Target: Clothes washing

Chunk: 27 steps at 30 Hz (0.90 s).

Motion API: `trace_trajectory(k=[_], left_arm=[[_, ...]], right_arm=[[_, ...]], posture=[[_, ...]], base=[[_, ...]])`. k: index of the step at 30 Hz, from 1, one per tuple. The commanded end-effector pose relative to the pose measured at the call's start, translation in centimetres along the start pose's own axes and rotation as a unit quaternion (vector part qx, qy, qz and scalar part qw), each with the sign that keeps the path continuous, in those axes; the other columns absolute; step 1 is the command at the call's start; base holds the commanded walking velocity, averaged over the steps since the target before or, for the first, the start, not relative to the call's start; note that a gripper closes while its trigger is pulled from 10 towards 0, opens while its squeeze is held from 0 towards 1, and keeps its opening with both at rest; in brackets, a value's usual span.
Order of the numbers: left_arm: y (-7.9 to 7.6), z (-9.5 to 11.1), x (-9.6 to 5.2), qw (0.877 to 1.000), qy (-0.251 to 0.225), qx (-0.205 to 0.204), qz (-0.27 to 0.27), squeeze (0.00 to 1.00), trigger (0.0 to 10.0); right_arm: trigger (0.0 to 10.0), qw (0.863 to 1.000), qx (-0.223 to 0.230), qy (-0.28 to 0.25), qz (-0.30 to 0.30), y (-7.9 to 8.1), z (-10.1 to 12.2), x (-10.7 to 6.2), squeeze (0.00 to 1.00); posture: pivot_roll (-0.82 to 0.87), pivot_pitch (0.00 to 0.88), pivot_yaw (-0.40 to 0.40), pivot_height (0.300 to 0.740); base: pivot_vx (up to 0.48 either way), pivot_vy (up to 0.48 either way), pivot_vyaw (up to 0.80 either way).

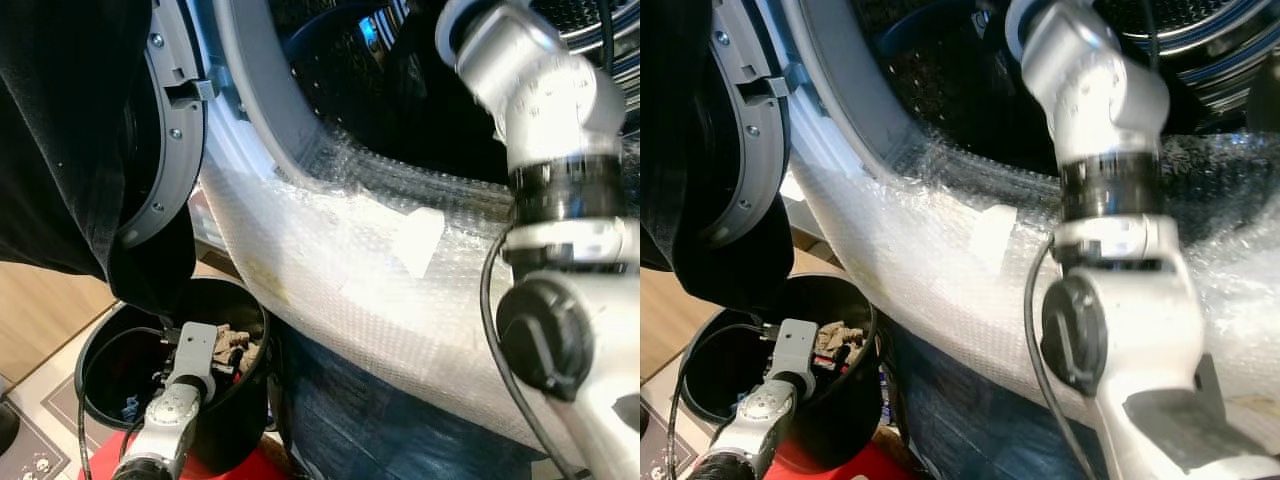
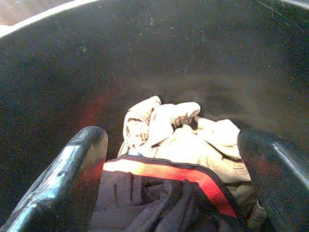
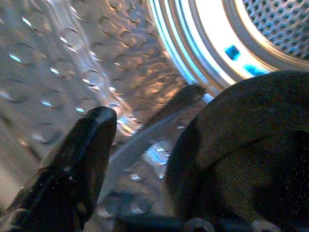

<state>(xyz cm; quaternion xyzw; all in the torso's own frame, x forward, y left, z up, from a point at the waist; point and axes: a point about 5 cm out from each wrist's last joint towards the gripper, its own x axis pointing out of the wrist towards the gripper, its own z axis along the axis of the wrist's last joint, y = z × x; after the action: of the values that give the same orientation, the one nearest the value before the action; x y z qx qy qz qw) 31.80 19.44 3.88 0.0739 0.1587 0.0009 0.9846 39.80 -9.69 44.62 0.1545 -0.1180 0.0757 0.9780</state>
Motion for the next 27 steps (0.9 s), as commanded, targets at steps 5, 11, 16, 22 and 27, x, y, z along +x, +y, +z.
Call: trace_trajectory(k=[5,11,16,22,27], left_arm=[[0.0,-0.7,-0.1,1.0,0.019,0.012,-0.006,0.0,10.0],[-0.1,-0.9,-0.1,1.0,0.023,0.012,-0.009,0.0,10.0],[-0.2,-0.9,-0.1,1.0,0.023,0.012,-0.011,0.0,10.0],[-0.3,-0.8,0.0,1.0,0.023,0.01,-0.011,0.0,10.0],[-0.6,-0.9,0.0,0.999,0.028,0.013,-0.021,0.0,10.0]], right_arm=[[10.0,0.979,-0.182,-0.076,-0.055,-0.4,3.1,0.1,0.0],[10.0,0.97,-0.235,-0.005,0.059,1.6,-0.2,0.6,0.0],[10.0,0.952,-0.214,-0.197,-0.098,-0.9,7.3,-0.8,0.0],[10.0,0.966,-0.245,-0.079,-0.015,0.0,2.8,0.4,0.0],[10.0,0.974,-0.224,-0.012,0.026,0.6,-1.0,0.8,0.0]], posture=[[-0.2,0.014,0.096,0.74],[-0.21,0.02,0.097,0.74],[-0.2,0.017,0.097,0.74],[-0.21,0.018,0.103,0.74],[-0.21,0.017,0.107,0.74]], base=[[0.0,0.0,0.0],[0.0,0.0,0.0],[0.0,0.0,0.0],[0.0,0.0,0.0],[0.0,0.0,0.0]])
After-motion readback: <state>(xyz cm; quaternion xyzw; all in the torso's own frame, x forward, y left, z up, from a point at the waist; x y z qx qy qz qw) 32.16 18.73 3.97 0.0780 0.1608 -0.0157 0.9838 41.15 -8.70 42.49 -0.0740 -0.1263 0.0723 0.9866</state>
